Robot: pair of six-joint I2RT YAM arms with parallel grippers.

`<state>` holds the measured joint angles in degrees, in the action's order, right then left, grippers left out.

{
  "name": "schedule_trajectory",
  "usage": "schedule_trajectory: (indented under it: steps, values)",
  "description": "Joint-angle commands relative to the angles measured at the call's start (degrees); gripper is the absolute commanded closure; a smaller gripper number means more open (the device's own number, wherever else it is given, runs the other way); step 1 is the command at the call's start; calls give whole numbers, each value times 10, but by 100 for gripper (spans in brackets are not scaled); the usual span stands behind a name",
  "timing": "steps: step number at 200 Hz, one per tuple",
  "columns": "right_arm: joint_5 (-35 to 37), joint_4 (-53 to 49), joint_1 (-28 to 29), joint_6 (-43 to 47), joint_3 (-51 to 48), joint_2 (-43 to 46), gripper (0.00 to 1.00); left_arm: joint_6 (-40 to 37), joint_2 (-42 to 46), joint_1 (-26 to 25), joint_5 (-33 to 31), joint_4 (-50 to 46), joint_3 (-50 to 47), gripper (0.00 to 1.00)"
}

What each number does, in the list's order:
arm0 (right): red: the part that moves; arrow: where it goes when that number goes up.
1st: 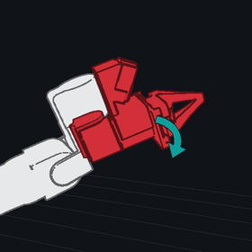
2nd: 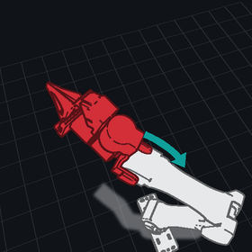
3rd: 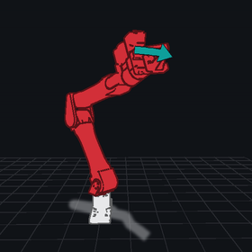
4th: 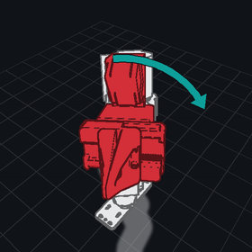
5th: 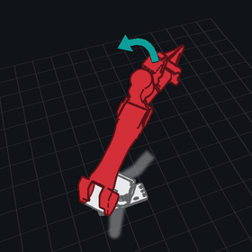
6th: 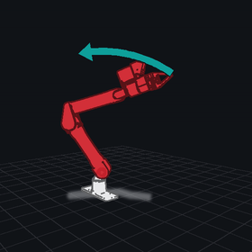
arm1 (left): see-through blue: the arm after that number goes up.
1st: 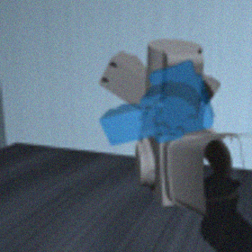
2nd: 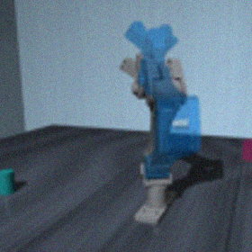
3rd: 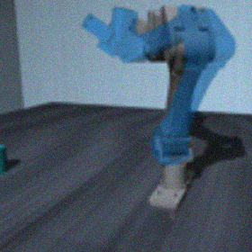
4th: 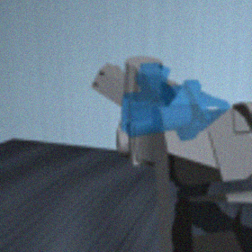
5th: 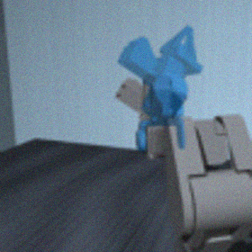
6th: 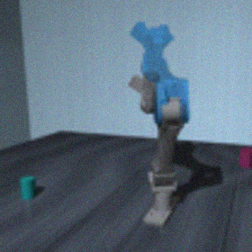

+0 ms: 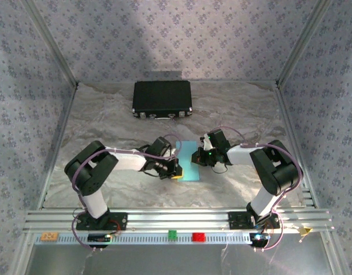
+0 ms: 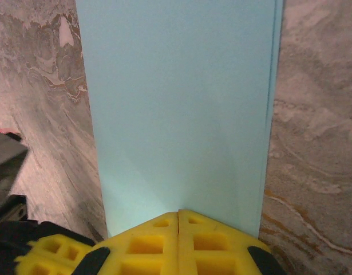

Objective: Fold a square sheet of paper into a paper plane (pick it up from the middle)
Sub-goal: First fold the square sheet of paper in half at the center of the table.

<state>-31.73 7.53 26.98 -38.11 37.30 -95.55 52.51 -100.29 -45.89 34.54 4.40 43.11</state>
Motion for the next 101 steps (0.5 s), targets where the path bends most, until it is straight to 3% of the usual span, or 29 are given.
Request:
schedule_trajectory:
  steps: [1, 31, 101]
  values:
    - [52, -77, -3, 1, -26, -19, 100, -20, -16, -3, 5, -11, -30, 100]
    - [53, -78, -3, 2, -26, -20, 100, -29, -3, -9, -5, -20, -58, 100]
    - [53, -84, -5, 4, -25, -18, 100, -123, 65, -52, -61, -163, -34, 100]
